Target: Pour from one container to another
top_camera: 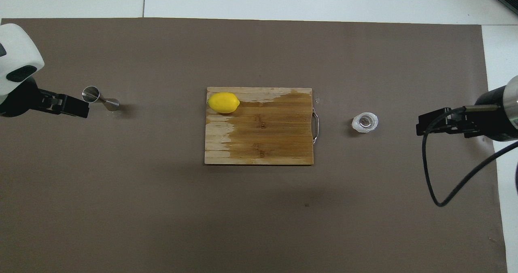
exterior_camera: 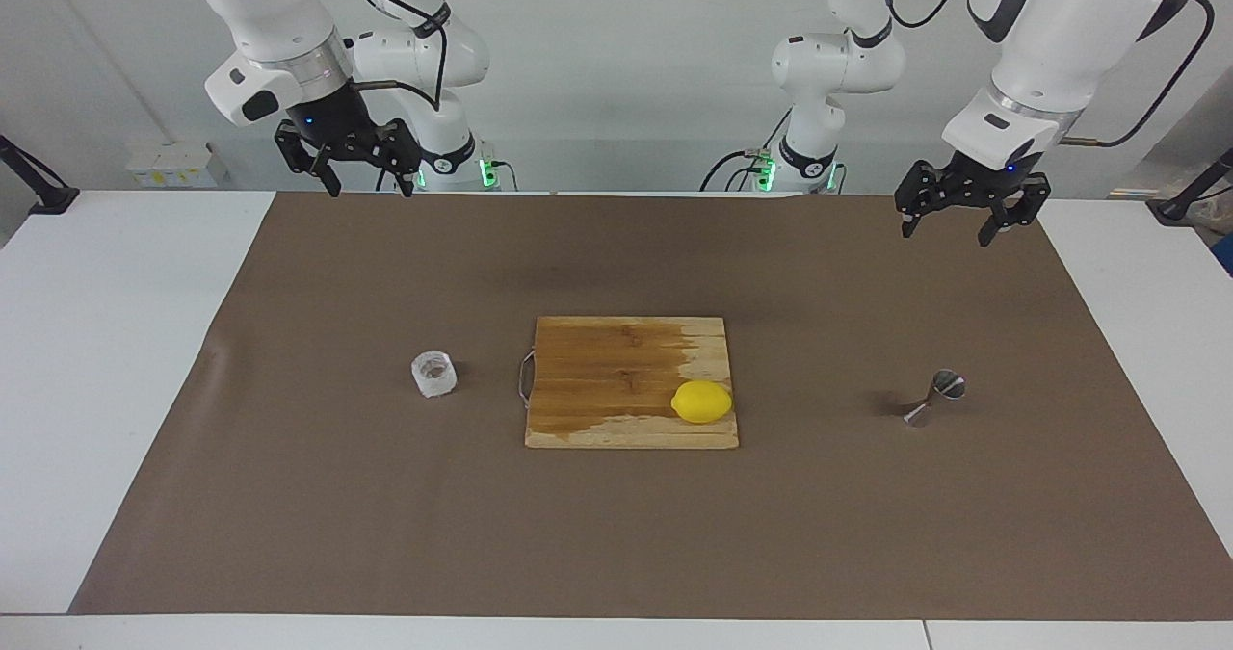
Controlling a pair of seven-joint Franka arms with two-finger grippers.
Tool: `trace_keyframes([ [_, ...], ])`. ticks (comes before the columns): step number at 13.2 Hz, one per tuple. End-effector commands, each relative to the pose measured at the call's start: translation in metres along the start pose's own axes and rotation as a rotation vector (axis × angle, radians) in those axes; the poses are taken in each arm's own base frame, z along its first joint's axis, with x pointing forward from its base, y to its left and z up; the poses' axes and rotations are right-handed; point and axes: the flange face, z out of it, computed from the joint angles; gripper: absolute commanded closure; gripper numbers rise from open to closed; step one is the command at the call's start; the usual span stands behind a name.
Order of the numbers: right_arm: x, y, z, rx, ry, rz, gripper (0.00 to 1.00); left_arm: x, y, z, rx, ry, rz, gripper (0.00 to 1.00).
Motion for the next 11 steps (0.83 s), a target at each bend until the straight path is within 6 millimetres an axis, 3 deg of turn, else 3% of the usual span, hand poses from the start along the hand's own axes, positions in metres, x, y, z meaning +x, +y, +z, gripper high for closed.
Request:
trace_keyframes([
  [1,-0.003,0.001,-0.002,0.026,-0.001,0.025,0.00,-0.008,0.003,-0.001,0.012,-0.009,0.003,0.00],
  [4,-0.003,0.001,-0.002,0.026,-0.001,0.025,0.00,-0.012,0.003,0.002,0.011,-0.033,-0.012,0.00],
  [7,-0.003,0.001,-0.002,0.026,-0.001,0.025,0.00,-0.010,-0.011,0.005,-0.018,-0.021,-0.098,0.00],
  [11,-0.003,0.001,-0.002,0.026,-0.001,0.025,0.00,0.012,-0.036,0.027,-0.208,-0.047,-0.468,0.00],
])
